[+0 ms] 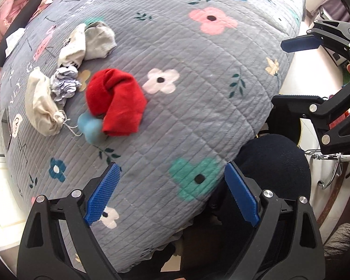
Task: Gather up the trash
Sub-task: 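Move both tools back over the bed toward the blue sponge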
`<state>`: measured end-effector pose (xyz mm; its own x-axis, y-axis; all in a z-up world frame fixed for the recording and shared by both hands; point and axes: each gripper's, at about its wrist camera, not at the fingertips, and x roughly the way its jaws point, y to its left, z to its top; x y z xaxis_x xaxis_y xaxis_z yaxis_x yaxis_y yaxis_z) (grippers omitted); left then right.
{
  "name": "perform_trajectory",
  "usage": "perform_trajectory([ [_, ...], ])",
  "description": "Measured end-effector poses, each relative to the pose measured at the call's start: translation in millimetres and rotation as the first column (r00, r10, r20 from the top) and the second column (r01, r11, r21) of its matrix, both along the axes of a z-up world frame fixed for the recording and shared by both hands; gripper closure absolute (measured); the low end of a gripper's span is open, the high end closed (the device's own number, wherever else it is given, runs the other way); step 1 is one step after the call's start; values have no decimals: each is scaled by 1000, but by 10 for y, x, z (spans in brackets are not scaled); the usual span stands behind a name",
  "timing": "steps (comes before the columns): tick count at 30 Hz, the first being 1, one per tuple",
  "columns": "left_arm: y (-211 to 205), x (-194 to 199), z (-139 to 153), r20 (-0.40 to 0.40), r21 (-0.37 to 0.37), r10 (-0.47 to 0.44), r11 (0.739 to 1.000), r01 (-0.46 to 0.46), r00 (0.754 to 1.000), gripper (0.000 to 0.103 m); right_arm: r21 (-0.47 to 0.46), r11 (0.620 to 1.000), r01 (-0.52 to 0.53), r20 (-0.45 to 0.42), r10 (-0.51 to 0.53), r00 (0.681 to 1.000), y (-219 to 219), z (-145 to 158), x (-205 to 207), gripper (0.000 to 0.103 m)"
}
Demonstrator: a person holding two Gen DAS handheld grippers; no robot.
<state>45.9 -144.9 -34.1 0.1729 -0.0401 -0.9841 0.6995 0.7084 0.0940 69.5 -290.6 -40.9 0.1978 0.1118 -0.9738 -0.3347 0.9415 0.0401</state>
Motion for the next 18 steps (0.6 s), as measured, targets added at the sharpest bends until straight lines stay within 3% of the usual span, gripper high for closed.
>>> perform_trajectory([
  [13, 425, 247, -45, -11, -10, 62, 998, -62, 998, 14, -9, 998, -66, -17, 66, 998, 410, -67, 263, 23],
  [18, 720, 504, -69, -13, -20, 142, 990, -142, 990, 8, -7, 995, -97, -14, 97, 995, 592, -101, 391, 21],
])
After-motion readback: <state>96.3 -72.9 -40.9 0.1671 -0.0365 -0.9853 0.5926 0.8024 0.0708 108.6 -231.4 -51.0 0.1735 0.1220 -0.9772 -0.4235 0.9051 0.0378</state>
